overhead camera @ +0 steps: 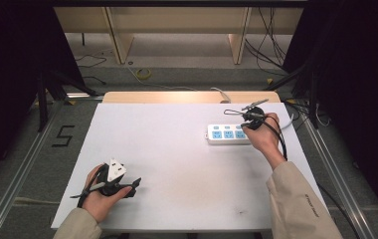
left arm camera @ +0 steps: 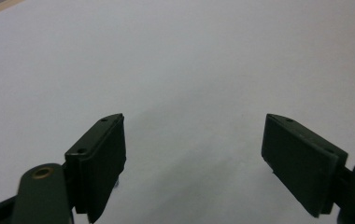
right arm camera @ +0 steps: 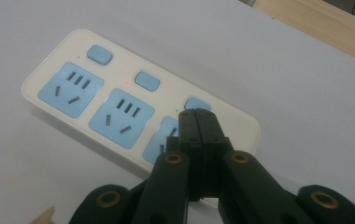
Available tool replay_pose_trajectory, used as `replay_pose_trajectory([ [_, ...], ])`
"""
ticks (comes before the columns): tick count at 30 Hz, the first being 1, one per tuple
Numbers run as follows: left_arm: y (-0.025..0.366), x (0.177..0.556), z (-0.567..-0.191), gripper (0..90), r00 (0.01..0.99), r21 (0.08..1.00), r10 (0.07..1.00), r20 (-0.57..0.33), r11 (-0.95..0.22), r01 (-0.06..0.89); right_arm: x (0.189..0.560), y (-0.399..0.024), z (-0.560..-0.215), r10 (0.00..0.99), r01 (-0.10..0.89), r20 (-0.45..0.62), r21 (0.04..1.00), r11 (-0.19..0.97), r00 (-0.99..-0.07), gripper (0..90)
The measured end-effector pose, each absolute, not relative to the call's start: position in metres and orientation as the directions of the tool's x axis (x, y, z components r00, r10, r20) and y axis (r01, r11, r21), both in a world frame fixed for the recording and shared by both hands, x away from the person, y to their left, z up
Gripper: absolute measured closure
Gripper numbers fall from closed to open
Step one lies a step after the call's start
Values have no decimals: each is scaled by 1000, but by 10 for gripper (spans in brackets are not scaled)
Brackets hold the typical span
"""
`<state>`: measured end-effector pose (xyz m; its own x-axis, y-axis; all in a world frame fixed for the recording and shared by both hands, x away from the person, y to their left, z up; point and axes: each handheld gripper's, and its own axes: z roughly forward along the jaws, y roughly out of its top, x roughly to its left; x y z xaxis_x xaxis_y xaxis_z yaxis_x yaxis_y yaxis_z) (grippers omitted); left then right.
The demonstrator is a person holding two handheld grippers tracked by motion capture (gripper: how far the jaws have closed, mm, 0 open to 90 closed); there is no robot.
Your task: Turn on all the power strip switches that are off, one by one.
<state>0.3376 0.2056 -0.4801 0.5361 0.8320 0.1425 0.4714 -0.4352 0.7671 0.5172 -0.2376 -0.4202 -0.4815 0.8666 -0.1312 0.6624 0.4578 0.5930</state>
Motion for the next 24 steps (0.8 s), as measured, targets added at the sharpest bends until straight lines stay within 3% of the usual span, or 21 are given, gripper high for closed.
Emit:
replay_pose_trajectory([
  [24,206,338,-480,217,536,767,832,144,-436,471,531,-236,-420,874,675,-135,583,452,-468,900],
])
